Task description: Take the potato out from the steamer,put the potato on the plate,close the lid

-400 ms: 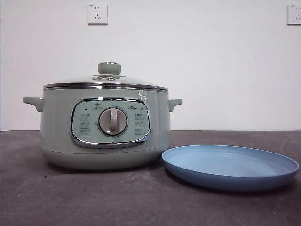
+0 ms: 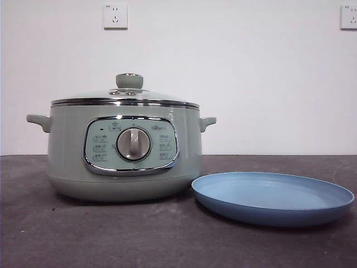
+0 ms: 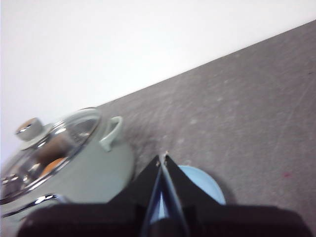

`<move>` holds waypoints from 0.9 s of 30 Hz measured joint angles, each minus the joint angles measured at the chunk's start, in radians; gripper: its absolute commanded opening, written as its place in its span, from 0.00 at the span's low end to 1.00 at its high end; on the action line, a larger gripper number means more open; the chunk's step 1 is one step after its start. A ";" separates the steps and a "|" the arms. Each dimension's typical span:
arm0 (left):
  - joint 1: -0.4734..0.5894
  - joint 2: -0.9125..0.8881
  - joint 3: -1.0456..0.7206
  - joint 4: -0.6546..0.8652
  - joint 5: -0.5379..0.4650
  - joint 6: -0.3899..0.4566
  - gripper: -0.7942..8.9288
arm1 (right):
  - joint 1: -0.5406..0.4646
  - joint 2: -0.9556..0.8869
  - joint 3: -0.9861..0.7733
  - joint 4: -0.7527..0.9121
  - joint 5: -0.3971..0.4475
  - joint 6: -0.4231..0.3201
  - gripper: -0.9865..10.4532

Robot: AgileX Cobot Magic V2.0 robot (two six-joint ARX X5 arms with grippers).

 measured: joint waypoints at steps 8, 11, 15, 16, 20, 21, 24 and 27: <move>0.000 0.202 0.229 -0.175 0.126 0.080 0.07 | 0.000 0.256 0.301 -0.278 -0.171 -0.113 0.08; 0.000 0.295 0.323 -0.255 0.197 0.153 0.07 | 0.000 0.356 0.425 -0.412 -0.267 -0.209 0.08; 0.000 0.391 0.419 -0.344 0.290 0.240 0.07 | 0.001 0.475 0.576 -0.591 -0.332 -0.340 0.08; 0.000 0.417 0.446 -0.372 0.311 0.266 0.07 | 0.002 0.503 0.611 -0.635 -0.341 -0.373 0.08; 0.000 0.481 0.517 -0.462 0.334 0.340 0.07 | 0.021 0.584 0.715 -0.772 -0.348 -0.466 0.08; 0.000 0.490 0.530 -0.481 0.335 0.353 0.07 | 0.027 0.595 0.732 -0.794 -0.348 -0.480 0.08; 0.000 0.505 0.553 -0.512 0.337 0.385 0.08 | 0.052 0.615 0.763 -0.826 -0.348 -0.511 0.08; 0.000 0.506 0.559 -0.513 0.337 0.396 0.12 | 0.068 0.619 0.766 -0.829 -0.349 -0.521 0.10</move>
